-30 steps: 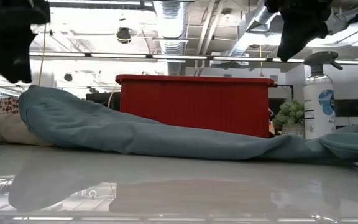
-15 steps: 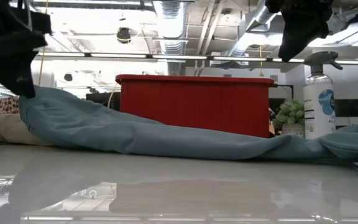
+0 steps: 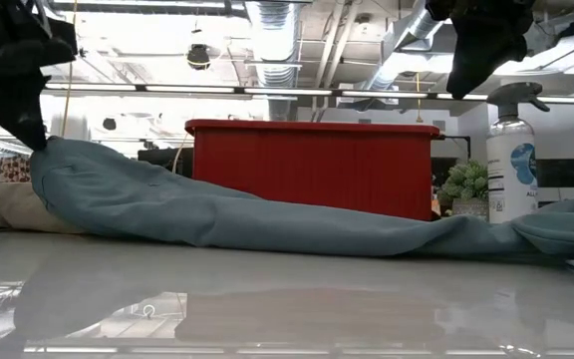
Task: Fold Laundry from Bin
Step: Fold the blue pants in the red bin
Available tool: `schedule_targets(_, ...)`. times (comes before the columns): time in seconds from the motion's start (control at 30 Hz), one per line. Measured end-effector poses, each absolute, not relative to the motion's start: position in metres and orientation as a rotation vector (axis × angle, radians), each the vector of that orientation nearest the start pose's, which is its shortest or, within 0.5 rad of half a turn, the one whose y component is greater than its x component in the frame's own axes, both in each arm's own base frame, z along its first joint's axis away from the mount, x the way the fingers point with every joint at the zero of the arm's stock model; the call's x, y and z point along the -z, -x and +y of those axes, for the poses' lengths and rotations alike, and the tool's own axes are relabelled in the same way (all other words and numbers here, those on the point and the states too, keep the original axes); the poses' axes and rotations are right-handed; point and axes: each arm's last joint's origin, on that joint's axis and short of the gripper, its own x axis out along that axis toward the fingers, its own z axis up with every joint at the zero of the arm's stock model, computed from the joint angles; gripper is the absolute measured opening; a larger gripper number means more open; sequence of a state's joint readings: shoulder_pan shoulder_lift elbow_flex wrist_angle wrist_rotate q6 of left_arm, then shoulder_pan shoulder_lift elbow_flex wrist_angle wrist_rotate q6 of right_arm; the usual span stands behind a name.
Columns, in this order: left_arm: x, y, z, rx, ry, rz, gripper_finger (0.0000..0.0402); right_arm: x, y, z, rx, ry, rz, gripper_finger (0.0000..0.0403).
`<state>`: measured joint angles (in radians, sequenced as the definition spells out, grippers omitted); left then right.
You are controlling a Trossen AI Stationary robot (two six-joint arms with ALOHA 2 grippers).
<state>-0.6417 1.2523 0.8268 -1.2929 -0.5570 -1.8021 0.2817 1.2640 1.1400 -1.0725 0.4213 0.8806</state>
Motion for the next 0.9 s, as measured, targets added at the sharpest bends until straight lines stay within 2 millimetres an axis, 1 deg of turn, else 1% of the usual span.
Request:
schedule_targets(0.1, -0.223, -0.142, -0.086, -1.033, 0.579, 0.891, 0.0000, -0.297, -0.221, 0.052, 0.584, -0.381, 0.952, 0.0143)
schedule_targets(0.2, -0.228, -0.137, -0.080, -1.069, 0.619, 0.854, 0.0000, -0.298, -0.222, 0.053, 0.575, -0.387, 0.939, 0.0143)
schedule_targets(0.3, -0.234, -0.134, -0.076, -1.069, 0.665, 0.767, 0.0000, -0.299, -0.225, 0.054, 0.565, -0.399, 0.905, 0.0143)
schedule_targets(0.37, -0.238, -0.136, -0.076, -1.017, 0.692, 0.726, 0.0004, -0.296, -0.228, 0.056, 0.558, -0.403, 0.871, 0.0145)
schedule_targets(0.43, -0.242, -0.138, -0.078, -0.925, 0.696, 0.734, 0.0015, -0.289, -0.230, 0.058, 0.537, -0.390, 0.853, 0.0150)
schedule_targets(0.53, -0.248, -0.143, -0.082, -0.755, 0.687, 0.764, 0.0045, -0.276, -0.233, 0.061, 0.490, -0.396, 0.846, 0.0167)
schedule_targets(0.63, -0.254, -0.151, -0.091, -0.567, 0.717, 0.786, 0.0088, -0.266, -0.235, 0.063, 0.441, -0.442, 0.849, 0.0190)
schedule_targets(0.73, -0.260, -0.160, -0.105, -0.349, 0.854, 0.878, 0.0135, -0.264, -0.237, 0.066, 0.403, -0.471, 0.844, 0.0209)
schedule_targets(0.77, -0.260, -0.162, -0.109, -0.302, 0.906, 0.919, 0.0150, -0.265, -0.237, 0.067, 0.397, -0.479, 0.833, 0.0214)
schedule_targets(0.83, -0.257, -0.162, -0.117, -0.303, 1.003, 0.961, 0.0176, -0.266, -0.238, 0.069, 0.399, -0.498, 0.809, 0.0218)
schedule_targets(0.9, -0.254, -0.159, -0.124, -0.365, 1.046, 0.940, 0.0195, -0.267, -0.239, 0.071, 0.400, -0.522, 0.797, 0.0218)
